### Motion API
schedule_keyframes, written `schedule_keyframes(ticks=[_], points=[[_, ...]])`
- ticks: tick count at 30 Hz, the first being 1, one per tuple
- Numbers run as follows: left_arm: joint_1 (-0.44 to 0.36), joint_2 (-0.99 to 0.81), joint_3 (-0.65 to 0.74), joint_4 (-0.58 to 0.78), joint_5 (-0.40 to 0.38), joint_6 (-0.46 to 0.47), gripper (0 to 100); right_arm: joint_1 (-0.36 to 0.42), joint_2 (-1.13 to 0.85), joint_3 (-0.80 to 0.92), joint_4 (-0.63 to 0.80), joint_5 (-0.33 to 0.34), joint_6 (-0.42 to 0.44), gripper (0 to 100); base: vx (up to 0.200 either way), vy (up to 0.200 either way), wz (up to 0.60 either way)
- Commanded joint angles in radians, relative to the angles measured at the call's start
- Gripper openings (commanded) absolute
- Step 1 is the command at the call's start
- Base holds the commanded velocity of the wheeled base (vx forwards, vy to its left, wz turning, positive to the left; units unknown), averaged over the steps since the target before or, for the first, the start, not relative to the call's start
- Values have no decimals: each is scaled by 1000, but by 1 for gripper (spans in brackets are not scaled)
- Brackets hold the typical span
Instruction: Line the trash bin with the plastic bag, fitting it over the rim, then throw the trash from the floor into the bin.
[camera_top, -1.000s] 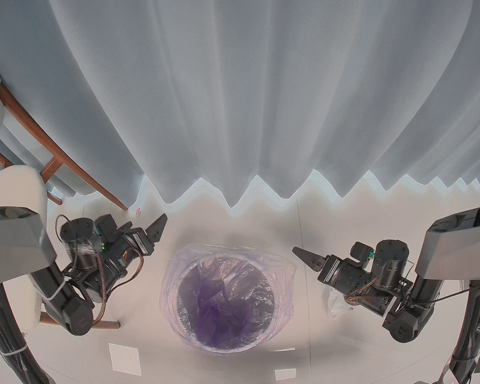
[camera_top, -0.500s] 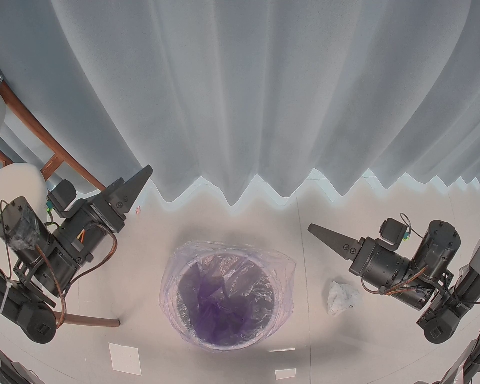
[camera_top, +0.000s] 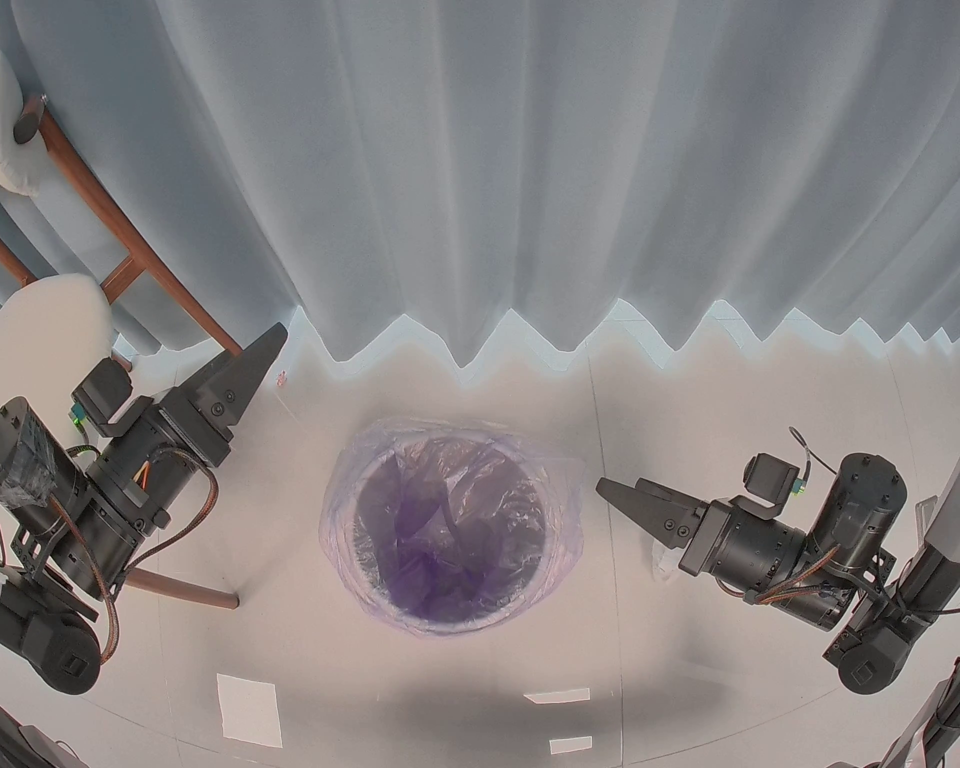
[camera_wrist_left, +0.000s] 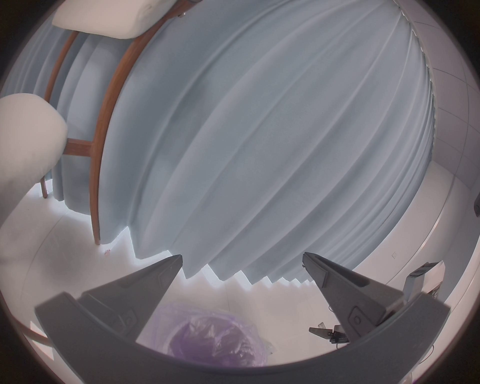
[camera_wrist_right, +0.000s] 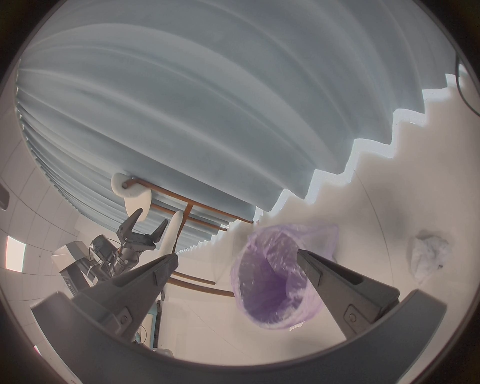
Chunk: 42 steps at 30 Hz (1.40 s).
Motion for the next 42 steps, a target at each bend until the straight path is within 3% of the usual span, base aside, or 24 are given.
schedule_keyframes(ticks=[1,8,13,16,25,34,42], points=[[3,17,1,-1,0,1,100,-1,22,1,-18,-1,-3,100,-200,0,0],[32,71,-25,-1,-1,-17,100,-4,22,1,-18,-1,-4,100,-114,0,0],[122,296,-213,-1,6,-199,100,-6,20,1,-18,-1,-6,100,0,0,0],[162,400,-242,-3,2,-249,100,-6,19,1,-18,-5,-6,100,0,0,0],[191,493,-136,-1,-149,-252,100,-7,26,1,-18,-19,-43,100,0,0,0],[196,669,-144,-3,-155,-229,100,-10,26,1,-18,-19,-44,100,0,0,0],[211,723,-145,-3,-167,-210,100,-15,38,1,-18,-17,-44,100,0,0,0]])
